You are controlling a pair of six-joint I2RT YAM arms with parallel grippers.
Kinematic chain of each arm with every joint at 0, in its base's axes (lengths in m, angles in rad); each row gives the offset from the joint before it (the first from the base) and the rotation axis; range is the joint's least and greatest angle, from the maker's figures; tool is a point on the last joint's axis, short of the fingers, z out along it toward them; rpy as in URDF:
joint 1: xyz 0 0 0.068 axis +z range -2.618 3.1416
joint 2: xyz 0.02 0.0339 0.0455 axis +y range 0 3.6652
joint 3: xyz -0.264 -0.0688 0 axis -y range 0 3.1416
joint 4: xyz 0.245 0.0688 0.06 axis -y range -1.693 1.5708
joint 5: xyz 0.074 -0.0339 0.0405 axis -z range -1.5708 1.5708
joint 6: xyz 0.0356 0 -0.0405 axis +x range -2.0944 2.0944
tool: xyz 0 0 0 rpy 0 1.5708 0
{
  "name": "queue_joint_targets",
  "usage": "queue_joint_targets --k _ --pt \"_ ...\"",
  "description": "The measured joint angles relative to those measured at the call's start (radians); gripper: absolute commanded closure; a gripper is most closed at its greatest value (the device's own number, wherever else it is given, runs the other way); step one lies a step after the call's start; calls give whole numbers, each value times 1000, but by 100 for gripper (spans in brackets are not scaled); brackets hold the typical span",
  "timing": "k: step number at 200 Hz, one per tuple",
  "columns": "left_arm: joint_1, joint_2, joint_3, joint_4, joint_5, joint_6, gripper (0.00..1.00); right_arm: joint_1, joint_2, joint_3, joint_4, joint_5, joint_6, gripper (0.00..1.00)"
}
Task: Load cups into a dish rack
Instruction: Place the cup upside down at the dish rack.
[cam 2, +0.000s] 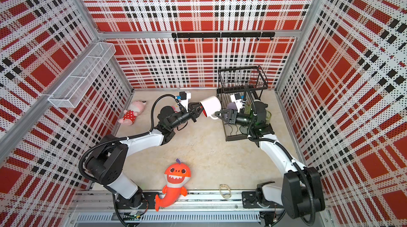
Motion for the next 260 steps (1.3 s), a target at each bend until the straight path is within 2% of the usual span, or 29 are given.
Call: queue_joint_targets --k 48,112,120,136,152,169,195,210,260 --pt "-20 0 -63 121 -48 82 100 6 8 -16 3 -19 8 66" --pt "-32 0 -71 175 -78 194 98 5 8 -19 7 -39 33 86" --pt "-32 0 -71 177 -79 200 93 5 8 -20 7 -39 33 88" --pt "-32 0 -73 181 -79 205 78 5 8 -21 8 -39 32 92" --pt "-41 0 -74 187 -80 202 59 6 8 -26 6 -32 26 97" --pt "-53 0 -77 194 -73 198 46 6 8 -32 -2 -19 16 100" --pt "-57 0 -84 190 -63 190 33 6 8 -32 -37 11 -16 100" --pt "-56 0 -98 183 -61 185 18 2 7 -32 -53 36 -34 100" --pt "-50 0 -144 177 -58 182 12 -53 -23 -40 -98 117 -66 100"
